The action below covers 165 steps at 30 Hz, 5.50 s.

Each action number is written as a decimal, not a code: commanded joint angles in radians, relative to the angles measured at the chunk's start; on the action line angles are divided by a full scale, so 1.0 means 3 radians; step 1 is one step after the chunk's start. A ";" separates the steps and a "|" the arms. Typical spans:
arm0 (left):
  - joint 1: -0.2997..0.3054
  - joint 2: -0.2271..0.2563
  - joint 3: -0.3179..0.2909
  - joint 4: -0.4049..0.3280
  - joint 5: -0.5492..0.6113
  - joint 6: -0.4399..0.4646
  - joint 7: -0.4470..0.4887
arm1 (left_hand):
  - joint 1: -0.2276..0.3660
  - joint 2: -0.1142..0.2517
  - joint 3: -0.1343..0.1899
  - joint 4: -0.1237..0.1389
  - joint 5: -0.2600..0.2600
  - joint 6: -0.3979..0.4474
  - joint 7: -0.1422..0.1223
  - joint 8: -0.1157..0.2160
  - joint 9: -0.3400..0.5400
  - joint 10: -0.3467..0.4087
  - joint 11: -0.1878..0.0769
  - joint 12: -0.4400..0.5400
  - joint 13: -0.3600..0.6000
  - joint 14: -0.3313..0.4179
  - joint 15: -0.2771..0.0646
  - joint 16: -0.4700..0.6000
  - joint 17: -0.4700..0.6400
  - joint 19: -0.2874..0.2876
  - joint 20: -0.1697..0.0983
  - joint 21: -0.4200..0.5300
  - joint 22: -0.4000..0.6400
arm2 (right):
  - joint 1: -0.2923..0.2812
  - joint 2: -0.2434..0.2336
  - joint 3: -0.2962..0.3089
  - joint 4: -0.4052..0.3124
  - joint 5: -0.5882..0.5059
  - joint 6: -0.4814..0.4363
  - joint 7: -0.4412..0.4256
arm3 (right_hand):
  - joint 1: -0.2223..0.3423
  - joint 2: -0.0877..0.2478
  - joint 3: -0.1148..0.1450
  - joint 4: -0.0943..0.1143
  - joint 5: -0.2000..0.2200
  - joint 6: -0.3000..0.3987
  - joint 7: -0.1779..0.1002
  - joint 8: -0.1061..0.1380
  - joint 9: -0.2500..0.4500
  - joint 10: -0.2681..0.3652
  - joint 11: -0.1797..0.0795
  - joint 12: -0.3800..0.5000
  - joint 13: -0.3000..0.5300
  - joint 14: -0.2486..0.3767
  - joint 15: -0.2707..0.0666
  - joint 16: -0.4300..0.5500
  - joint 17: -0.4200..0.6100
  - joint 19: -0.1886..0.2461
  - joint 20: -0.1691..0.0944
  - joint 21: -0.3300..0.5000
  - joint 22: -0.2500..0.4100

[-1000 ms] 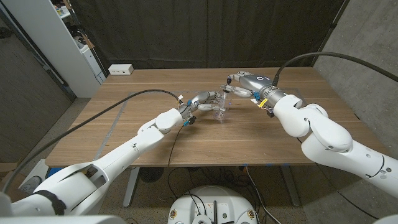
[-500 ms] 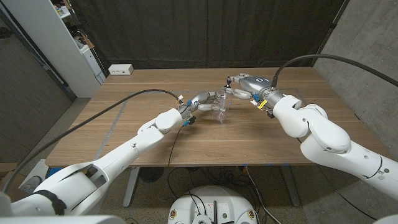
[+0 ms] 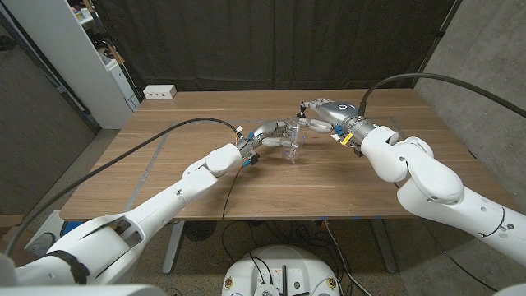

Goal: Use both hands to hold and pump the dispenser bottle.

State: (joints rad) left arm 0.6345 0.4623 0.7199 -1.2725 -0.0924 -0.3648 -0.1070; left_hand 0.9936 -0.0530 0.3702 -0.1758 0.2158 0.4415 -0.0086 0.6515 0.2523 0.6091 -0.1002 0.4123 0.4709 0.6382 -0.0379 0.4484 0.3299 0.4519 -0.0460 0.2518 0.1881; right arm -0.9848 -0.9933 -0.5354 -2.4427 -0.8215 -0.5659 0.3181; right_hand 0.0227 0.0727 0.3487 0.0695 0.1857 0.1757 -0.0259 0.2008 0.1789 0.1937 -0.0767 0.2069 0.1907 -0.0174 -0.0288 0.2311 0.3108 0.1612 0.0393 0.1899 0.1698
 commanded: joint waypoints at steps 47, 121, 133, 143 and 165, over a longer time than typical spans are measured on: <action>0.0024 0.0002 0.0013 -0.0079 0.0060 0.0050 0.0061 | 0.0459 0.0436 0.0021 0.0017 0.0023 0.0122 -0.0016 0.0075 -0.0011 0.0220 -0.0098 0.0019 0.0090 0.0196 -0.0644 0.0000 0.0035 0.0064 -0.0207 0.0050 0.0013 | -0.0074 0.0206 0.0031 0.0053 -0.0698 0.0408 0.0918 | -0.0064 0.0155 -0.0029 0.0139 0.0022 0.0171 0.0039 0.0032 0.0020 0.0146 0.0008 0.0002 0.0015 0.0048 -0.0038 0.0025 -0.0015 0.0007 -0.0058 0.0006 0.0007; -0.0064 -0.0062 0.0058 0.0087 0.0118 -0.0050 0.0062 | 0.0534 0.0538 0.0020 0.0015 0.0012 0.0418 0.0009 0.0199 -0.0052 0.0550 -0.0109 0.0053 0.0210 0.0477 -0.0663 0.0026 0.0140 0.0219 -0.0261 0.0161 0.0021 | -0.0205 0.0351 0.0117 0.0147 -0.0788 0.0369 0.0702 | -0.0020 0.0159 -0.0040 0.0189 0.0029 0.0176 0.0035 0.0004 0.0025 0.0160 0.0010 -0.0027 0.0020 0.0071 -0.0023 0.0025 -0.0051 0.0006 -0.0108 0.0014 0.0005; -0.0084 -0.0068 0.0063 0.0120 0.0120 -0.0066 0.0042 | 0.0542 0.0543 0.0014 0.0009 0.0010 0.0422 0.0004 0.0204 -0.0050 0.0572 -0.0108 0.0049 0.0226 0.0485 -0.0663 0.0023 0.0161 0.0221 -0.0263 0.0171 0.0021 | -0.0195 0.0348 0.0113 0.0132 -0.0863 0.0362 0.0689 | -0.0010 0.0166 -0.0040 0.0181 0.0028 0.0171 0.0030 -0.0001 0.0025 0.0157 0.0009 -0.0030 0.0021 0.0072 -0.0022 0.0028 -0.0054 0.0027 -0.0097 0.0020 0.0004; -0.0098 -0.0071 0.0067 0.0136 0.0128 -0.0070 0.0037 | 0.0541 0.0548 0.0014 0.0010 0.0009 0.0435 0.0004 0.0208 -0.0055 0.0574 -0.0114 0.0041 0.0239 0.0491 -0.0658 0.0010 0.0167 0.0218 -0.0266 0.0175 0.0021 | -0.0185 0.0341 0.0144 0.0133 -0.0870 0.0387 0.0668 | -0.0006 0.0167 -0.0041 0.0176 0.0027 0.0168 0.0019 -0.0003 0.0026 0.0160 0.0002 -0.0030 0.0022 0.0081 -0.0020 0.0033 -0.0057 0.0036 -0.0078 0.0020 0.0004; -0.0098 -0.0065 0.0075 0.0118 0.0152 -0.0065 0.0044 | 0.0521 0.0551 0.0013 0.0018 0.0008 0.0431 -0.0010 0.0213 -0.0051 0.0576 -0.0122 0.0019 0.0268 0.0487 -0.0647 -0.0039 0.0168 0.0205 -0.0272 0.0185 0.0021 | -0.0249 0.0358 0.0253 0.0109 -0.0745 0.0358 0.0470 | -0.0010 0.0167 -0.0047 0.0175 0.0023 0.0176 0.0022 -0.0002 0.0026 0.0168 0.0001 -0.0029 0.0023 0.0081 -0.0016 0.0037 -0.0058 0.0050 -0.0054 0.0020 0.0005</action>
State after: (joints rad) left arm 0.6051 0.4411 0.7402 -1.2339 -0.0524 -0.3847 -0.0942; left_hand 1.0054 -0.0647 0.3649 -0.1724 0.2156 0.5016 0.0516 0.7040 0.2304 0.6752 -0.0343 0.4161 0.5463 0.7217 -0.0180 0.4387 0.3800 0.5159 -0.0459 0.3035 0.1930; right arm -1.0492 -0.8854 -0.4756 -2.4060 -1.0632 -0.4511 0.4904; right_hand 0.0191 0.0713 0.3338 0.1254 0.1857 0.2169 -0.0163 0.1973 0.1873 0.2361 -0.0734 0.1974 0.1952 0.0006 -0.0359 0.2385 0.2924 0.1760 0.0180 0.1900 0.1696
